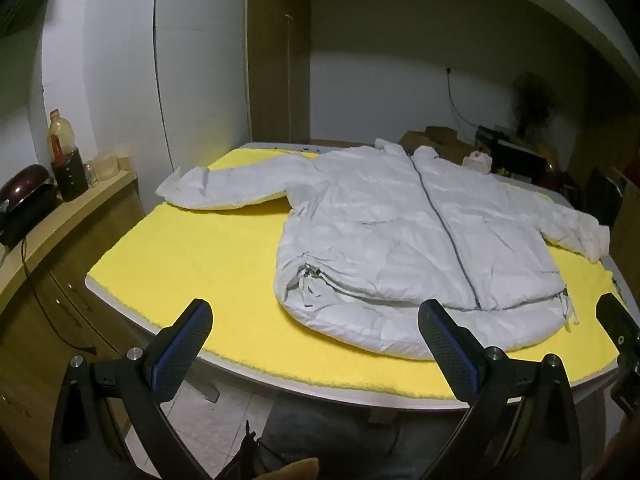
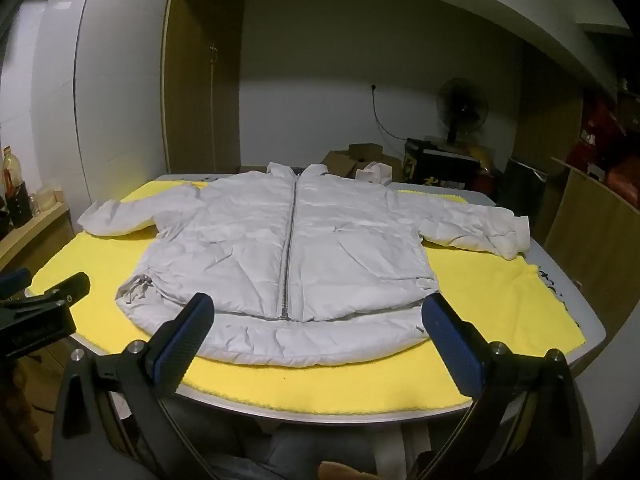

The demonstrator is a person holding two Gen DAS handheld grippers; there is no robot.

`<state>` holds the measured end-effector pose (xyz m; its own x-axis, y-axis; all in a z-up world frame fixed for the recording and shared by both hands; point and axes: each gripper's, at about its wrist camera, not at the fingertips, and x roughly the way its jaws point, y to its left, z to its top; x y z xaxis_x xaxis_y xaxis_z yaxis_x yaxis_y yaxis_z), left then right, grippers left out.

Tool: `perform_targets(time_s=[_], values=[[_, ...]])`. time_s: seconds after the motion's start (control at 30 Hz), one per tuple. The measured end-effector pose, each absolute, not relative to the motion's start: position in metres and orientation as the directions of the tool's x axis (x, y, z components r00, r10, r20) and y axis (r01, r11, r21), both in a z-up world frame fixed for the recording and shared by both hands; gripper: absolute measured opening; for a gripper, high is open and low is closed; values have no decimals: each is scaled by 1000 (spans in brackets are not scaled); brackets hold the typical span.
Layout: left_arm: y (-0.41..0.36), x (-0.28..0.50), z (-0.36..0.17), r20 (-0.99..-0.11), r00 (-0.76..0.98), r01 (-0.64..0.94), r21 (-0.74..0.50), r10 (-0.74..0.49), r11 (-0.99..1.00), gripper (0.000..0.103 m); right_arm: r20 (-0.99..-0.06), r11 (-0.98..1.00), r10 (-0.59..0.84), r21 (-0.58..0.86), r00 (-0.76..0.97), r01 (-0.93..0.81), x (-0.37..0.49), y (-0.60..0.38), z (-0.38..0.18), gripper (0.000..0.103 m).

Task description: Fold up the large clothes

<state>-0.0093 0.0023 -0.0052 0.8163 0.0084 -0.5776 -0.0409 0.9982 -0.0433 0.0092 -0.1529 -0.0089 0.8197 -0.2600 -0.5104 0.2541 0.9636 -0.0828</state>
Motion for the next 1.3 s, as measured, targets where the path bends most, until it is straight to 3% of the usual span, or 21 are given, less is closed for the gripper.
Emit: perform_targets(time_s=[0.37,1.3], values=[[-12,2,-7,-625,780,-29,-13,15,999,103,-518,967,-249,-78,819,244,7,-149,-15,103],[-13,2,-14,-640,769,-29,-19,10,999,103,-539,973,-223,-76,813,216,12,-147,-14,103]])
